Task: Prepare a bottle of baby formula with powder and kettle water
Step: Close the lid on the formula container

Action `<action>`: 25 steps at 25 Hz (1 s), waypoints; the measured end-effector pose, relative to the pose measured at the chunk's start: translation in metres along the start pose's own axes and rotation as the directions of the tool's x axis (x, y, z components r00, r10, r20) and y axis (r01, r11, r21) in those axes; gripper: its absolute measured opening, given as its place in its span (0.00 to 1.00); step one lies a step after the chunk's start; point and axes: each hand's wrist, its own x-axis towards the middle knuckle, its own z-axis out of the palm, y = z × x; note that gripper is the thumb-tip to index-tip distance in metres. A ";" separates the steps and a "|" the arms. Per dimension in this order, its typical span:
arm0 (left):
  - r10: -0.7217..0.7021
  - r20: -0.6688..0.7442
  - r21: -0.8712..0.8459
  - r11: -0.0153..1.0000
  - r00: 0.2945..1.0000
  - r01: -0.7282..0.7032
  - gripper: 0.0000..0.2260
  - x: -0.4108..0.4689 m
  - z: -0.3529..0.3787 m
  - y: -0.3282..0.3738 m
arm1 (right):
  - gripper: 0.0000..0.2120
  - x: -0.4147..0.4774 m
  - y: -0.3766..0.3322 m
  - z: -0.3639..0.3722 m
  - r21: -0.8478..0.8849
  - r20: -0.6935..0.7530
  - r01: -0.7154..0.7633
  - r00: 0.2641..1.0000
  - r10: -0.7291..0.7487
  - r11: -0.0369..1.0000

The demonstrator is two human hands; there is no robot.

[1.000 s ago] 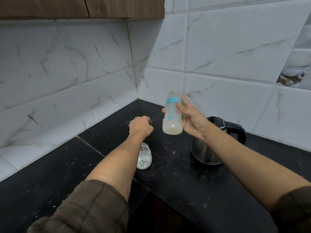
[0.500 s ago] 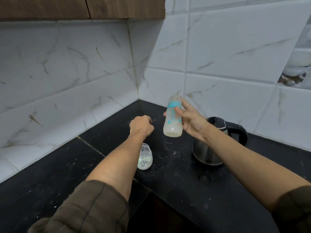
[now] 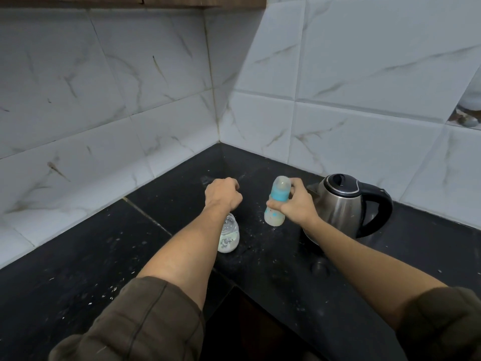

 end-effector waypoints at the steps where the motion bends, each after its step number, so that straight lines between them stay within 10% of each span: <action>1: 0.000 0.006 -0.001 1.000 1.000 0.000 0.19 0.000 0.003 -0.002 | 0.35 0.000 0.005 0.003 -0.084 0.015 0.007 1.000 -0.006 0.996; 7: -0.024 0.010 0.006 1.000 1.000 0.024 0.18 0.001 0.015 -0.014 | 0.35 -0.001 0.031 0.011 -0.337 0.151 0.036 0.988 0.016 0.941; 25: -0.071 0.001 0.038 0.997 0.997 0.071 0.15 -0.001 0.009 -0.029 | 0.50 -0.008 0.033 0.003 -0.284 0.182 0.075 0.983 -0.023 0.956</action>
